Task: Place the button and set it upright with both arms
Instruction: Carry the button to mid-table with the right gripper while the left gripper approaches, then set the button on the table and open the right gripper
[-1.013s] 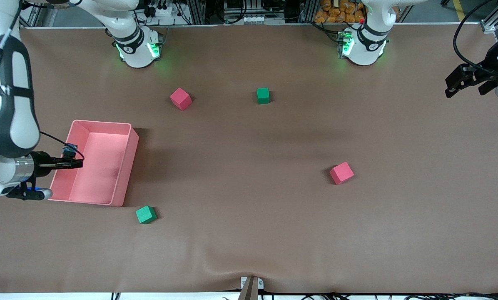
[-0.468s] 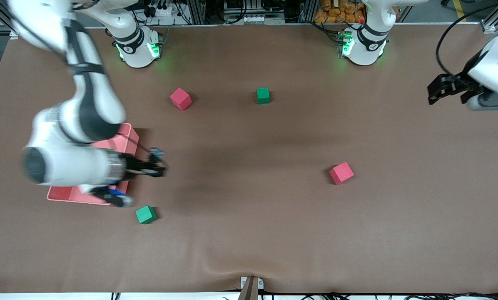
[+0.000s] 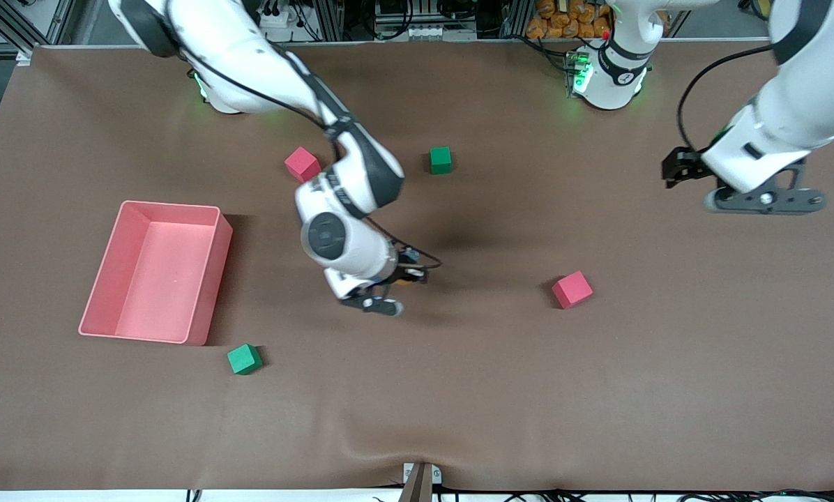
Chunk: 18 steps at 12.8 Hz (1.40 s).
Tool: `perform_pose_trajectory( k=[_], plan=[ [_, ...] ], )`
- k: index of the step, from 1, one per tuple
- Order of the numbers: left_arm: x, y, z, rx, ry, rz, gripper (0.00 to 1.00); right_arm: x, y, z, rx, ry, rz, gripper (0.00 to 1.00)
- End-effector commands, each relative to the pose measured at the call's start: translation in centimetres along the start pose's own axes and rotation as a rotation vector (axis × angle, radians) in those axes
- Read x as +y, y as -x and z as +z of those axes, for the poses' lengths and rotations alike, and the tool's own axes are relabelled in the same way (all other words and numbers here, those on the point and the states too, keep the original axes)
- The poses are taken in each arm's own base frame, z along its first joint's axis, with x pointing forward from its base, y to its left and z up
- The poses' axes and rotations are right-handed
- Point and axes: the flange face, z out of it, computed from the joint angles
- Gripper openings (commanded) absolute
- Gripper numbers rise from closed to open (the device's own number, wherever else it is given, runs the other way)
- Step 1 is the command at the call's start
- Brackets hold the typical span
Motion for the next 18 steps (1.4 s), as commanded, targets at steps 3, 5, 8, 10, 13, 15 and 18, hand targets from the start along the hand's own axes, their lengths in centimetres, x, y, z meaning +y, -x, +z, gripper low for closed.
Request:
perform_pose_trajectory(
  k=[3, 5, 8, 10, 13, 15, 18],
  plan=[
    [2.7, -1.1, 1.9, -0.026, -0.001, 0.027, 0.79, -3.8, 3.7, 4.9, 0.044, 0.065, -0.049, 0.00],
    [2.8, -1.5, 2.2, -0.027, 0.001, 0.028, 0.79, -5.1, 5.8, 5.4, 0.048, 0.074, -0.091, 0.07],
    [2.9, -2.2, 3.3, -0.043, 0.006, 0.029, 0.79, -5.7, 7.1, 7.9, 0.096, 0.063, -0.097, 0.40],
    [2.9, -2.4, 3.7, -0.048, 0.008, 0.030, 0.79, -5.4, 7.2, 9.5, 0.122, 0.079, -0.086, 1.00],
    [3.6, -2.6, 3.8, -0.042, 0.009, 0.027, 0.79, -5.2, 6.3, 8.7, 0.131, 0.070, -0.079, 1.00],
    [5.4, -2.7, 4.2, -0.044, 0.022, 0.023, 0.79, -5.7, 5.3, 6.2, 0.146, 0.042, -0.067, 1.00],
    [8.7, -3.0, 5.5, -0.072, 0.066, -0.010, 0.79, -6.1, 3.1, -1.1, 0.162, 0.006, -0.034, 1.00]
  ],
)
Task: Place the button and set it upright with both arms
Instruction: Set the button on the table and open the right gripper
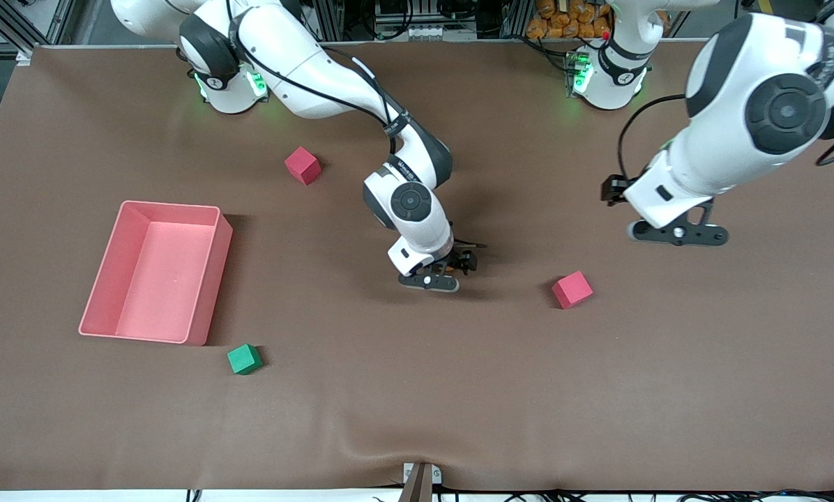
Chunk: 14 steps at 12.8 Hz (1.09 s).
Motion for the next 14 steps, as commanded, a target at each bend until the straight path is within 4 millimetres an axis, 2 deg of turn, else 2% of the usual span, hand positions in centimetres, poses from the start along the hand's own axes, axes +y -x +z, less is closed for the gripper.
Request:
perform_pose_trajectory(
  k=[1, 2, 4, 5, 6, 8, 9, 10, 12, 13, 14],
  plan=[
    [3.0, -0.5, 1.3, -0.024, 0.021, -0.003, 0.79, 1.6, -4.6, -8.2, -0.011, 0.014, 0.060, 1.00],
    [4.6, -0.2, 1.7, -0.039, 0.044, 0.013, 0.79, 3.8, -7.7, -11.8, -0.029, 0.026, 0.105, 1.00],
    [5.5, -1.0, 2.2, -0.061, 0.080, -0.042, 0.79, 8.1, -12.0, -20.0, -0.062, 0.029, 0.170, 1.00],
    [6.9, -1.4, 2.8, -0.073, 0.084, -0.048, 0.79, 10.8, -14.1, -24.7, -0.050, 0.004, 0.211, 1.00],
    [8.5, -1.6, 3.4, -0.083, 0.081, -0.051, 0.79, 13.3, -15.4, -28.4, -0.065, -0.003, 0.229, 1.00],
    [10.9, -3.0, 5.2, -0.108, 0.081, -0.067, 0.79, 20.1, -17.7, -34.2, -0.122, 0.012, 0.184, 1.00],
    [12.3, -3.8, 6.0, -0.112, 0.087, -0.052, 0.79, 24.3, -19.1, -37.0, -0.131, 0.006, 0.144, 1.00],
    [13.8, -4.6, 7.6, -0.126, 0.089, -0.037, 0.79, 27.7, -19.6, -39.5, -0.148, 0.009, 0.094, 1.00],
    [17.3, -4.6, 10.7, -0.158, 0.071, -0.038, 0.78, 31.5, -18.9, -44.2, -0.154, 0.036, 0.046, 1.00],
    [18.1, -5.4, 12.4, -0.155, 0.084, -0.052, 0.78, 34.4, -19.1, -44.8, -0.190, 0.052, 0.085, 1.00],
    [18.8, -6.0, 13.9, -0.170, 0.123, -0.067, 0.77, 36.0, -18.4, -46.5, -0.225, 0.070, 0.091, 1.00]
  ],
)
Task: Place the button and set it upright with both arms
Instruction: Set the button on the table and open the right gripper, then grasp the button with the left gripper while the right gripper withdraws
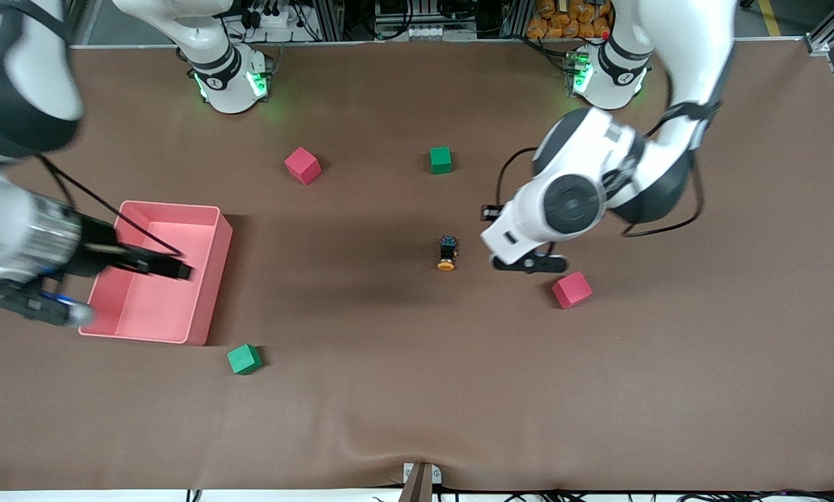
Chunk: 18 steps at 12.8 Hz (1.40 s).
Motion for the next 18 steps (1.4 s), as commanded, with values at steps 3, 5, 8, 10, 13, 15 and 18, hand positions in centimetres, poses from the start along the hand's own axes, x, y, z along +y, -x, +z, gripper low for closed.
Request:
perform_pose_trajectory(
  k=[3, 5, 8, 10, 13, 15, 18],
  plan=[
    [3.6, -3.9, 6.3, -0.050, 0.149, -0.047, 0.77, 3.2, 6.2, -7.6, 0.100, 0.193, 0.034, 1.00],
    [5.2, -4.6, 9.1, -0.037, 0.166, -0.041, 0.77, 4.5, 9.3, -7.7, 0.187, 0.230, 0.048, 1.00],
    [6.9, -5.1, 13.0, -0.065, 0.164, -0.013, 0.77, 8.0, 14.1, -4.3, 0.281, 0.144, 0.068, 1.00],
    [7.4, -5.2, 14.8, -0.086, 0.156, 0.001, 0.77, 8.7, 13.9, -4.1, 0.251, 0.153, 0.069, 1.00],
    [7.8, -5.7, 16.7, -0.102, 0.150, 0.043, 0.77, 7.8, 11.7, -7.6, 0.269, 0.156, 0.051, 1.00],
    [8.6, -5.4, 18.1, -0.104, 0.122, 0.075, 0.77, 8.5, 8.8, -8.5, 0.165, 0.164, 0.055, 1.00],
    [8.4, -5.5, 18.7, -0.105, 0.102, 0.118, 0.76, 9.4, 8.3, -8.7, 0.138, 0.181, -0.029, 1.00]
  ],
)
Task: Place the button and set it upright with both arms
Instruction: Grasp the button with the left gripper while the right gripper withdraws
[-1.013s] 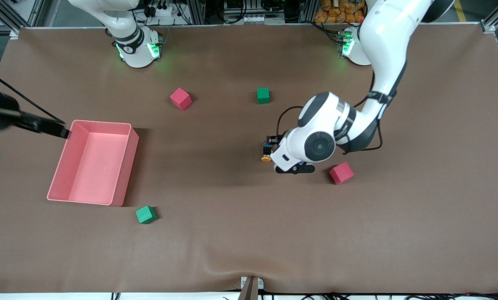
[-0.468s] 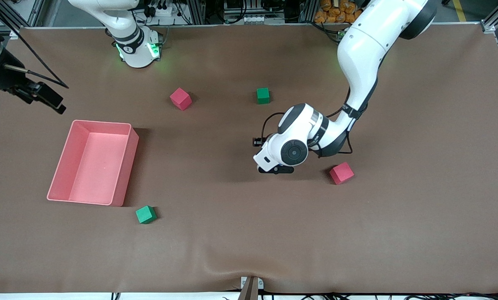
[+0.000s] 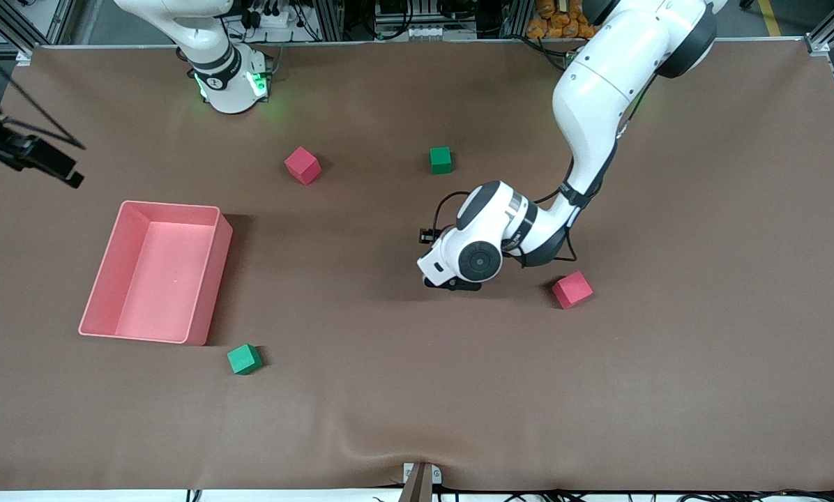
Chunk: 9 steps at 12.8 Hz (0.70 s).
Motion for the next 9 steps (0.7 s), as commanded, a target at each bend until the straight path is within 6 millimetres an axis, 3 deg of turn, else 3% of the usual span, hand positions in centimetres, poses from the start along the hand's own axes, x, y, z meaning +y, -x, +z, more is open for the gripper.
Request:
perform_pose_trajectory(
  k=[1, 2, 7, 9],
  plan=[
    [-0.2, -0.6, -0.1, 0.017, -0.041, 0.042, 0.75, -0.5, -1.0, -0.4, -0.014, -0.008, -0.055, 1.00],
    [-0.2, -0.6, 0.0, 0.019, -0.054, 0.049, 0.74, -1.5, -0.7, -0.7, -0.007, 0.000, -0.072, 1.00],
    [-1.0, -1.2, 1.1, 0.020, -0.089, 0.050, 0.74, -1.2, 0.7, -2.3, 0.005, -0.018, -0.072, 1.00],
    [-1.1, -1.4, 1.2, 0.021, -0.087, 0.043, 0.72, -1.1, 1.5, -1.9, 0.021, -0.024, -0.074, 1.00]
  ],
)
